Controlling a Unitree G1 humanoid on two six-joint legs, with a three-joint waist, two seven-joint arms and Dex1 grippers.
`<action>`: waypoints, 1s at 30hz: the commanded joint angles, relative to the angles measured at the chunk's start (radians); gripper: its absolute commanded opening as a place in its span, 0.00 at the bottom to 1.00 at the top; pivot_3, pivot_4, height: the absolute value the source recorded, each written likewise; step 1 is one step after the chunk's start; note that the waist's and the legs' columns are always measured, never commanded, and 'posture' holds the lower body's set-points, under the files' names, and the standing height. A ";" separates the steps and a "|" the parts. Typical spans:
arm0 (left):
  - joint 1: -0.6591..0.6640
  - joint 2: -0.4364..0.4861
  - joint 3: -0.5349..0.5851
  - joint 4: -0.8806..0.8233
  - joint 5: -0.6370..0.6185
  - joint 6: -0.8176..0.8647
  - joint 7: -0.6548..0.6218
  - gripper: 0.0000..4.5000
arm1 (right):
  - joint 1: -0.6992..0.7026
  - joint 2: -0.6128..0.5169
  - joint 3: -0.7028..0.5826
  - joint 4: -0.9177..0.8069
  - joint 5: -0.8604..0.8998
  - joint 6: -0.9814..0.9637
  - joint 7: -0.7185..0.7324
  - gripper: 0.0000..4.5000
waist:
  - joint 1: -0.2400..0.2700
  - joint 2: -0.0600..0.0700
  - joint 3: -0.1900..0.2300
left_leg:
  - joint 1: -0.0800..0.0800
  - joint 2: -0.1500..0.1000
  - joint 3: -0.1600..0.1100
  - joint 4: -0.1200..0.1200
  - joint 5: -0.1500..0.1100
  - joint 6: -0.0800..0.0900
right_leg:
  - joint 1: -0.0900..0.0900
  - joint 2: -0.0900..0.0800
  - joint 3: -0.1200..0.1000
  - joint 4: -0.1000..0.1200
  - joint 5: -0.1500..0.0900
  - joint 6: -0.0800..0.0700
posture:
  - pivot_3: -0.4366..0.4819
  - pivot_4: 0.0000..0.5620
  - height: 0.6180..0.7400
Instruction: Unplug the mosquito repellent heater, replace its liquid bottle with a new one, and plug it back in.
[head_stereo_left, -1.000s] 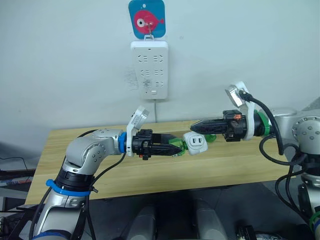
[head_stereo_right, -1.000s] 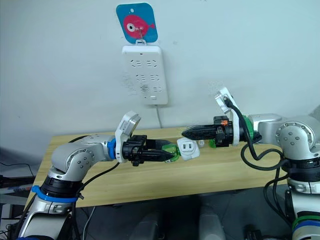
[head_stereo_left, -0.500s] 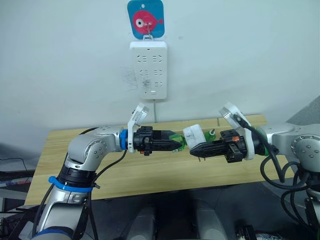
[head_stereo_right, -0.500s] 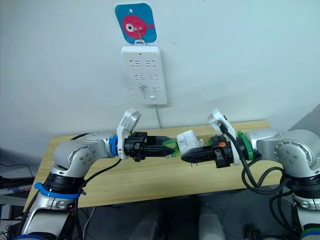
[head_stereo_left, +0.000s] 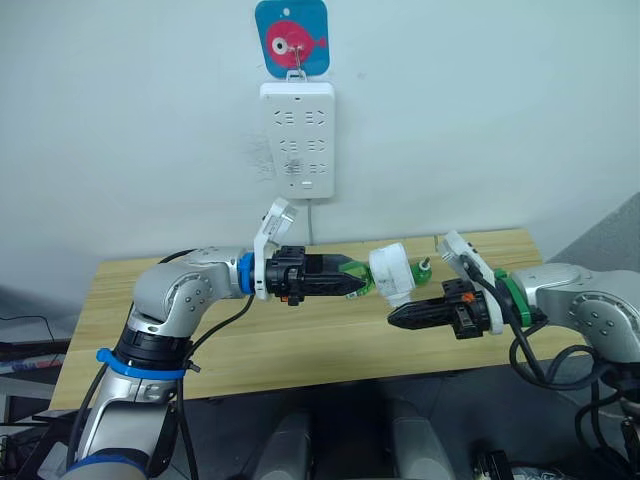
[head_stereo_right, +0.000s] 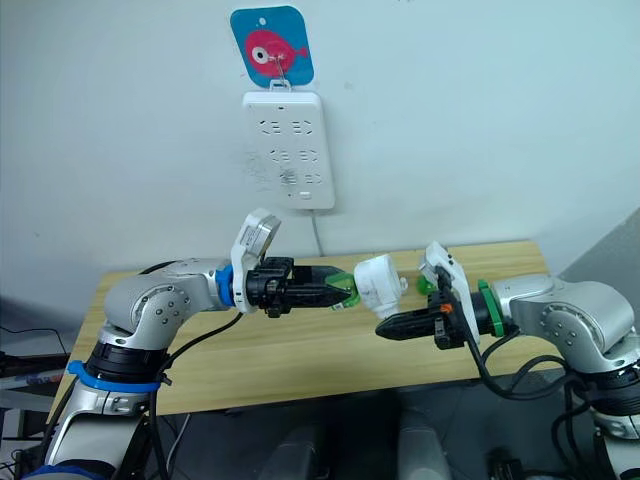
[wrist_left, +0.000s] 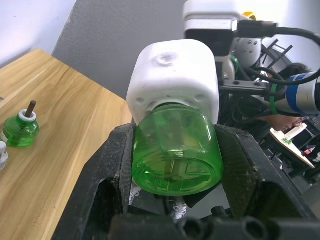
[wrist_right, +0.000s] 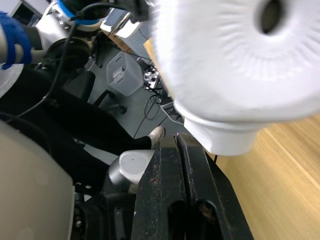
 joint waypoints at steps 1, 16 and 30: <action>-0.004 0.015 0.002 -0.058 -0.031 -0.002 -0.041 0.49 | -0.027 0.038 -0.050 0.039 -0.015 -0.015 -0.056 0.01 | 0.000 0.000 0.000 | 0.000 0.000 0.000 0.000 0.000 0.000 | 0.000 0.000 0.000 0.000 0.000 0.000 | 0.29 0.42 1.00; 0.030 0.048 -0.025 -0.101 -0.018 -0.023 -0.078 0.49 | -0.091 0.149 -0.119 0.144 -0.012 0.036 -0.155 0.01 | -0.001 0.000 0.000 | 0.000 0.000 0.000 0.000 0.000 0.000 | 0.000 0.000 0.000 0.000 0.000 0.000 | 0.29 0.41 1.00; 0.037 0.044 -0.034 -0.095 -0.004 -0.040 -0.070 0.49 | -0.190 0.264 -0.291 0.220 0.178 0.209 -0.300 0.01 | -0.002 0.000 0.000 | 0.000 0.000 -0.001 -0.001 0.000 0.000 | 0.000 0.000 0.001 0.000 0.000 0.000 | 0.28 0.42 1.00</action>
